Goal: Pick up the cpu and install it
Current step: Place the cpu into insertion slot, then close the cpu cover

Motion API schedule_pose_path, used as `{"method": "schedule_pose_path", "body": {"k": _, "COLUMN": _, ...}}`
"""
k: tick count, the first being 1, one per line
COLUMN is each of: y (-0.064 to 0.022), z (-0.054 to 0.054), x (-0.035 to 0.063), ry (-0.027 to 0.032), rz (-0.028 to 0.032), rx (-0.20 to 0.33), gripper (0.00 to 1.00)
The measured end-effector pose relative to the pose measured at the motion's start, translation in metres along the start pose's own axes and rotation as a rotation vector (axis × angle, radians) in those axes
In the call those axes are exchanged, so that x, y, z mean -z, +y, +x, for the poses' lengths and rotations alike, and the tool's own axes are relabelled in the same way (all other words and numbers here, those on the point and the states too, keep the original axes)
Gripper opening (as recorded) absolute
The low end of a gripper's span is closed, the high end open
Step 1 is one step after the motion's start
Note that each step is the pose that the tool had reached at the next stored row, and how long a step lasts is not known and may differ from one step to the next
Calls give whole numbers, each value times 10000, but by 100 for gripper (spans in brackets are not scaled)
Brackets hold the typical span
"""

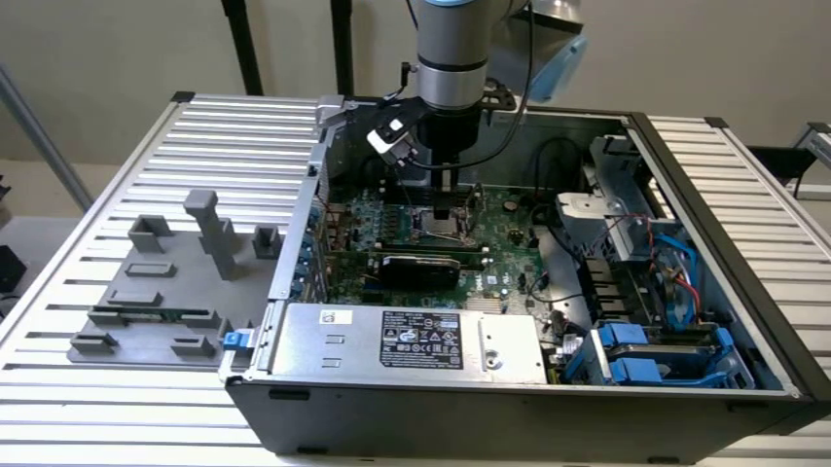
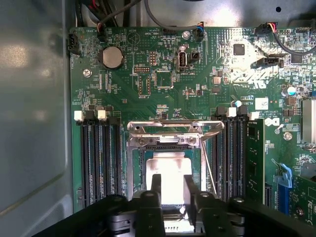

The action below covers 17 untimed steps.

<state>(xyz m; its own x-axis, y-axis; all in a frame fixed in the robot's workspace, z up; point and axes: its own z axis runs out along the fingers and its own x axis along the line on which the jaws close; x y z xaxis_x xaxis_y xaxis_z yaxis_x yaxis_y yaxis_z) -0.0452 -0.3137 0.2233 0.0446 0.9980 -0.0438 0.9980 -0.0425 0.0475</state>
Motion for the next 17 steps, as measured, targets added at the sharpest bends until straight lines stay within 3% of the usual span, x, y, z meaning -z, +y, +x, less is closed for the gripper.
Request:
{"method": "schedule_pose_path", "body": {"k": 5, "y": 0, "z": 0, "x": 0, "ry": 0, "rz": 0, "rx": 1, "gripper": 11}}
{"method": "schedule_pose_path", "body": {"k": 17, "y": 0, "z": 0, "x": 0, "ry": 0, "rz": 0, "rx": 1, "gripper": 11}}
